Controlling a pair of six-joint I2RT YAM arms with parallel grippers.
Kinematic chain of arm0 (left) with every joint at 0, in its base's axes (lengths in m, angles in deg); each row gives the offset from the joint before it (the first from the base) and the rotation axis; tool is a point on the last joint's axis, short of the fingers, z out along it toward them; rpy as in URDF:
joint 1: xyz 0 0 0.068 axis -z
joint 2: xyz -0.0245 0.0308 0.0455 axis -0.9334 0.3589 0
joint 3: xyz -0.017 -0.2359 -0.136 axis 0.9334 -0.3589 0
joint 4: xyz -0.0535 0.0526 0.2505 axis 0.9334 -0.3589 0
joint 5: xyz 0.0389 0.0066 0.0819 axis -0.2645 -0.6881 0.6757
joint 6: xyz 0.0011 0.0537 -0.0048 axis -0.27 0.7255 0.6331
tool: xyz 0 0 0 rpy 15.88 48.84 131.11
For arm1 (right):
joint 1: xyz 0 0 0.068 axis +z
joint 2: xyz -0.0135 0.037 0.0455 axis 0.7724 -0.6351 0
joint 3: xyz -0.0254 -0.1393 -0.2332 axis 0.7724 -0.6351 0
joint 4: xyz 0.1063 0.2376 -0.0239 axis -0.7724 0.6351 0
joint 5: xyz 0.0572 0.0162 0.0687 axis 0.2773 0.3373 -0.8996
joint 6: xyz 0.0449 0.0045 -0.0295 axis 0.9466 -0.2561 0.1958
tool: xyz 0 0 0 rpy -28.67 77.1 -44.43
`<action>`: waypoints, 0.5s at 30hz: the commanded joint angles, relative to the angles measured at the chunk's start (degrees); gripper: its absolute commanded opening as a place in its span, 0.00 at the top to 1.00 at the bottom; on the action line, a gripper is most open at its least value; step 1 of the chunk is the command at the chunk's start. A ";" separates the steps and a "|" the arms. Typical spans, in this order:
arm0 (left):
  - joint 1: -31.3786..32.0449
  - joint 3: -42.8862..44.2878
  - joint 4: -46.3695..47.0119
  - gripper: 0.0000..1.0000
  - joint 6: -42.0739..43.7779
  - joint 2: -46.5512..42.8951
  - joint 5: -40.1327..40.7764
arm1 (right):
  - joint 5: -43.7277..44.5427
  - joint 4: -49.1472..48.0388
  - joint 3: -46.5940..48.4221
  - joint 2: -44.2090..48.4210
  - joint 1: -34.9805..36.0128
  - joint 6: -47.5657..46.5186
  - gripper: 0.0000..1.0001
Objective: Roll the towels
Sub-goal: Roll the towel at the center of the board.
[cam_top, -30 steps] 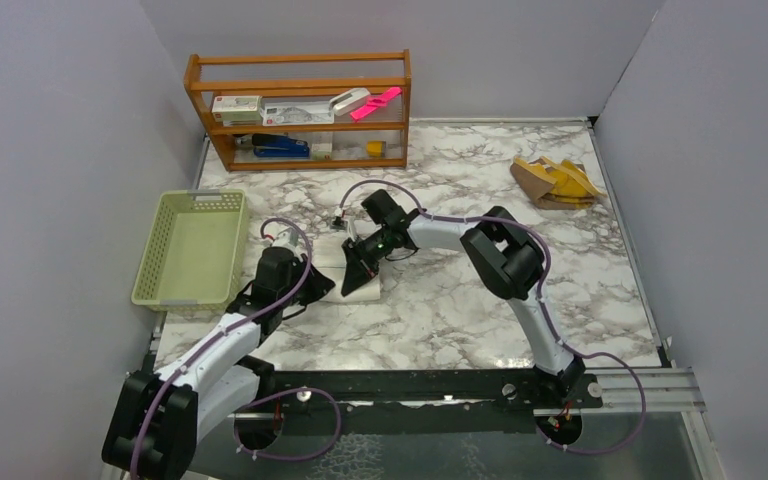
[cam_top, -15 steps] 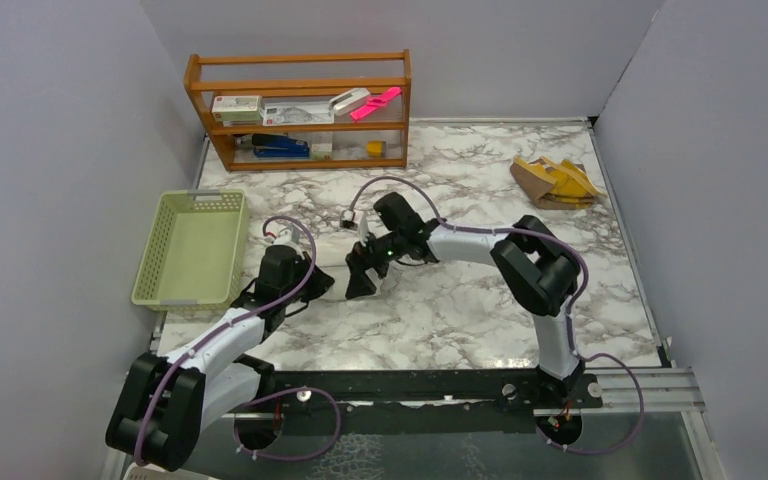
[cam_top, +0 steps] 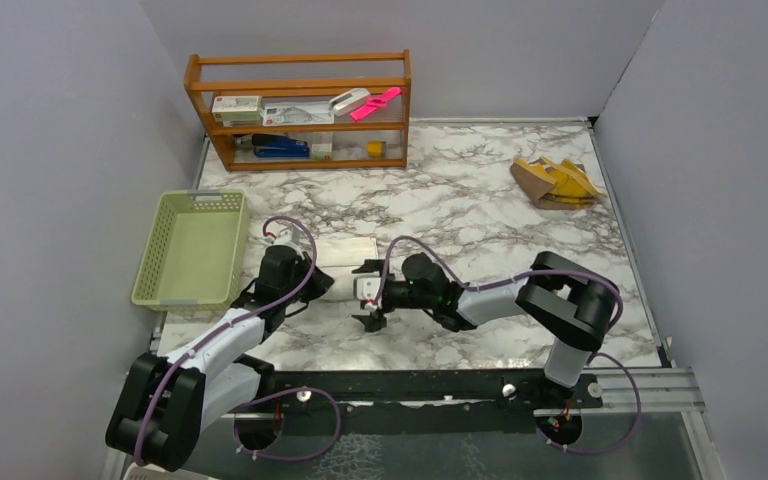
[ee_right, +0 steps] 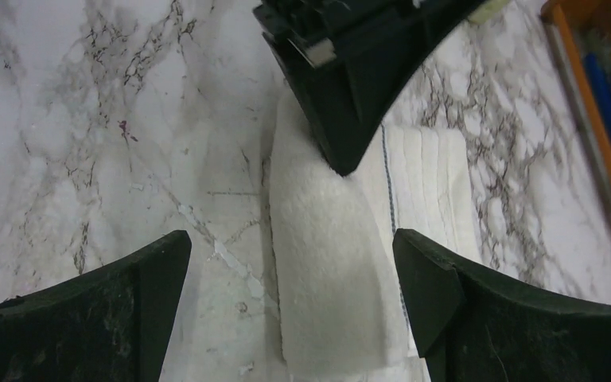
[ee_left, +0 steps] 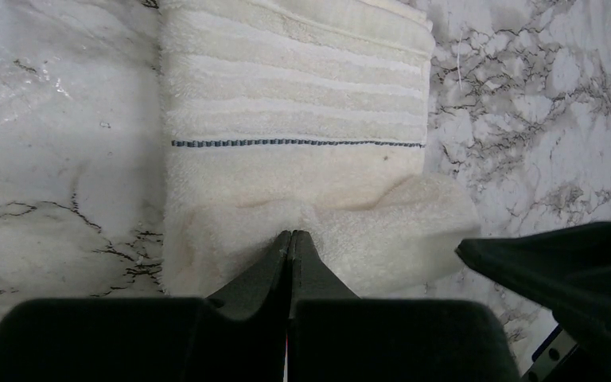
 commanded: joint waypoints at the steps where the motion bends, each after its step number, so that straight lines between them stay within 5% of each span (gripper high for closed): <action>1: -0.33 -1.08 -3.62 1.00 2.07 0.91 2.57 | 9.50 -6.71 1.81 -4.31 4.62 -13.97 0.00; 15: -0.35 -0.74 -4.30 1.00 2.59 -0.02 2.69 | 11.71 2.31 9.16 -10.60 5.41 -13.07 0.16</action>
